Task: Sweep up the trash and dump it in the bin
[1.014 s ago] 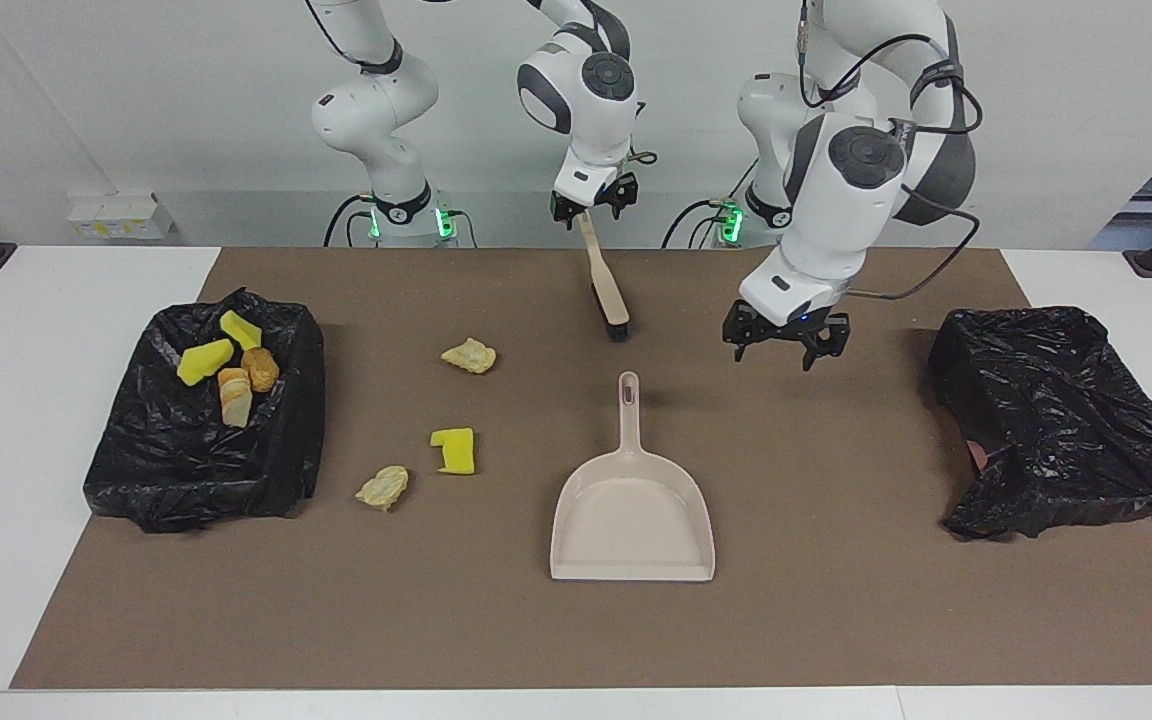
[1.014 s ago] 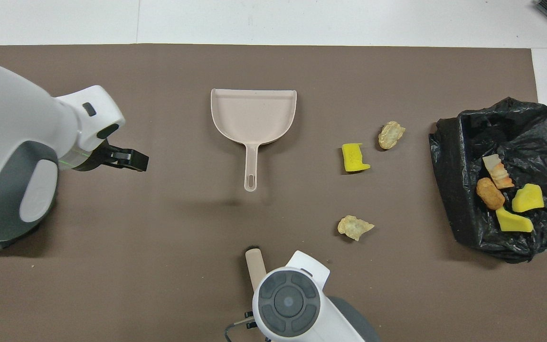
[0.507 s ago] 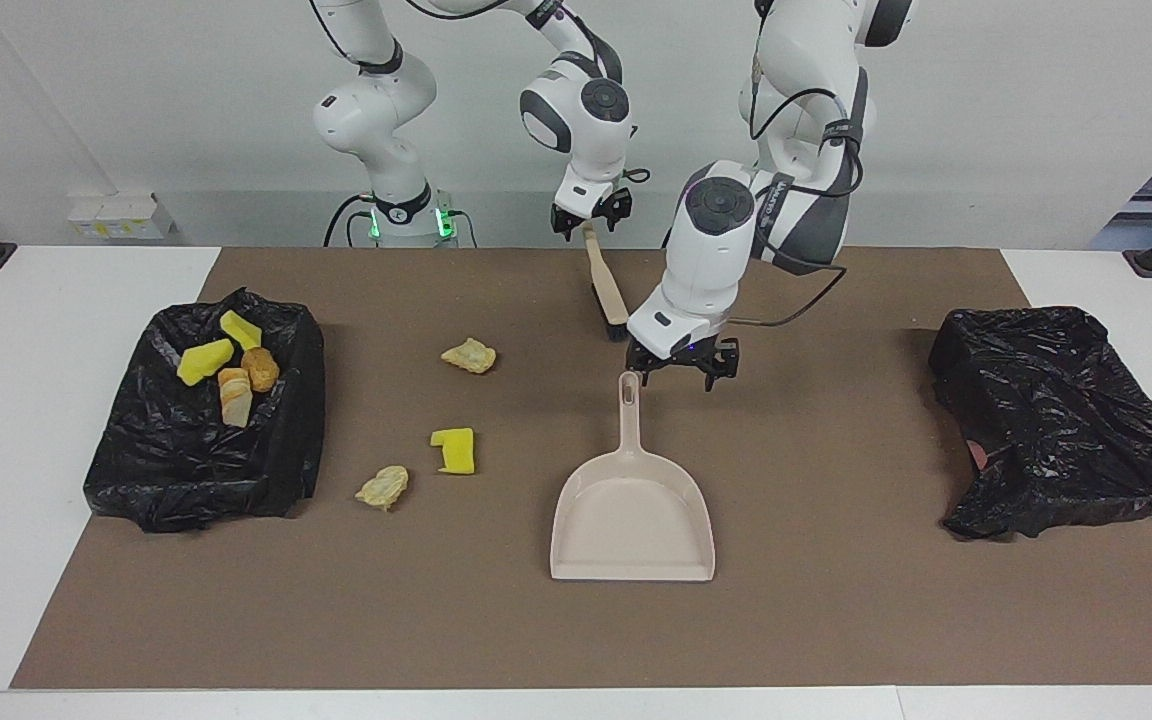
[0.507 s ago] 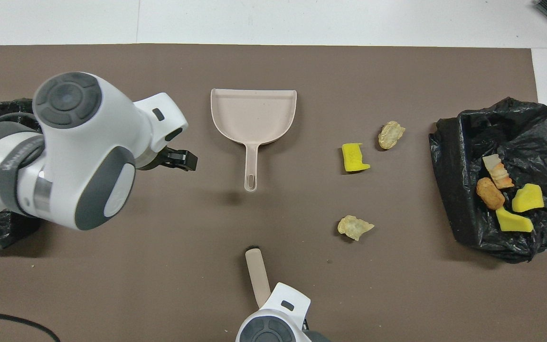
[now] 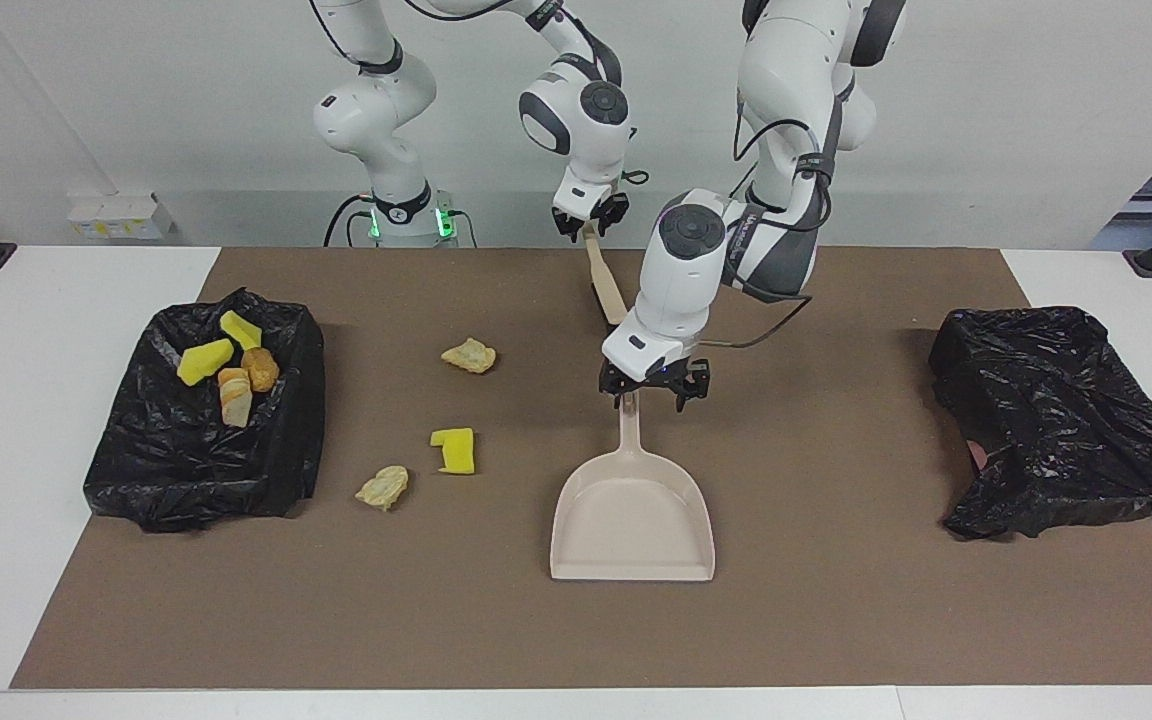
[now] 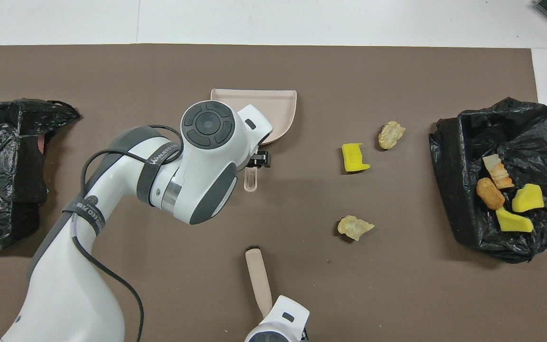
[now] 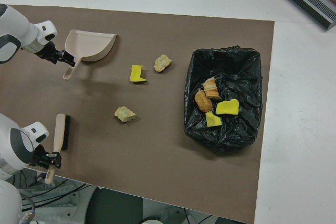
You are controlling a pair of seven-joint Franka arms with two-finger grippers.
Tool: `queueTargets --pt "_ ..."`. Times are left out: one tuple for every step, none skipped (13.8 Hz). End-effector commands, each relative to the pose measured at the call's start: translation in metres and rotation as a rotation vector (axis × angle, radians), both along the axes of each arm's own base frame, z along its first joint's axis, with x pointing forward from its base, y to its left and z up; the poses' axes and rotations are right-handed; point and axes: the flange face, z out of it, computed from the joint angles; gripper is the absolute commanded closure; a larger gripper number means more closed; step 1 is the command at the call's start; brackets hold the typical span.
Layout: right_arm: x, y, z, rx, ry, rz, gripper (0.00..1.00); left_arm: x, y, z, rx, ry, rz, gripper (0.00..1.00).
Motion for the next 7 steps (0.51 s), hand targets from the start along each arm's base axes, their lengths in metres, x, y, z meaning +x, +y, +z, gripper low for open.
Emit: queueTargets --pt "-0.001 -0.002 -0.001 0.009 0.007 -0.039 0.77 0.004 -0.010 -0.004 -0.023 -0.022 0.019 0.00" --pt "0.000 -0.002 -0.002 0.004 0.009 -0.046 0.85 0.003 -0.012 -0.006 -0.022 -0.021 0.016 0.05" --pt "-0.001 -0.003 -0.002 0.000 0.013 -0.043 0.93 0.000 -0.015 -0.006 -0.022 -0.021 0.010 0.13" --pt "-0.001 -0.003 -0.001 0.001 0.012 -0.045 1.00 0.000 -0.015 -0.008 -0.020 -0.021 0.010 0.25" --pt "0.000 -0.004 0.003 0.008 0.007 -0.048 1.00 0.000 -0.015 -0.009 -0.018 -0.024 0.004 0.37" --pt "0.004 -0.006 0.010 0.014 -0.001 -0.073 1.00 -0.002 -0.015 -0.011 -0.015 -0.020 -0.001 0.51" --pt "0.007 -0.009 0.021 0.020 -0.013 -0.121 1.00 -0.002 -0.015 -0.013 -0.013 -0.018 -0.004 0.57"
